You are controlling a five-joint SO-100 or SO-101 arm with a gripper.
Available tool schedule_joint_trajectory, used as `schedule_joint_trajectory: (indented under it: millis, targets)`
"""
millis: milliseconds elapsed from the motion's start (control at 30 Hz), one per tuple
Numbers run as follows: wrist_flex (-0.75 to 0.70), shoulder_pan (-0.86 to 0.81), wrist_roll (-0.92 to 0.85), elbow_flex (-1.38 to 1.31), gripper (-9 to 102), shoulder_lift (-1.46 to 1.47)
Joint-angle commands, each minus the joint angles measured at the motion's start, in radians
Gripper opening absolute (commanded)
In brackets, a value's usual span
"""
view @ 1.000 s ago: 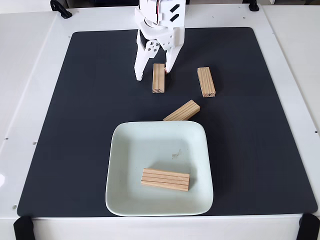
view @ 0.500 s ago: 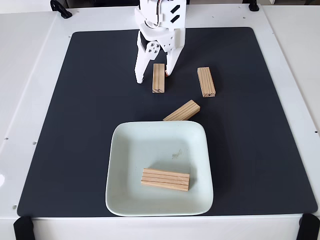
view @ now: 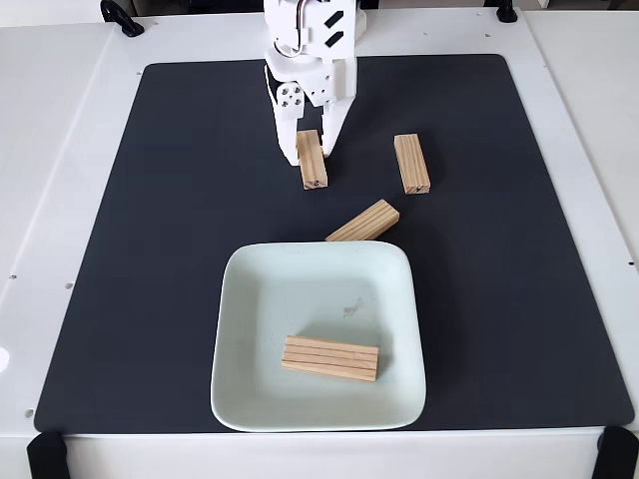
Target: Pick up the wooden block and place them on the plate.
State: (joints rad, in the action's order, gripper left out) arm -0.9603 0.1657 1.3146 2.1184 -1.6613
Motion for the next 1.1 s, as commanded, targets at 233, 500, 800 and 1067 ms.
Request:
schedule_joint_trajectory:
  millis: [233,500,800,1067]
  targets:
    - [0.009,0.017,0.0,-0.002,-1,-0.018]
    - [0.008,0.021,-0.077,-0.005,-1,-0.295]
    - [0.057,0.017,-0.462,0.008,0,-0.557]
    - [0.307,0.018,-0.917,0.127,0,-0.772]
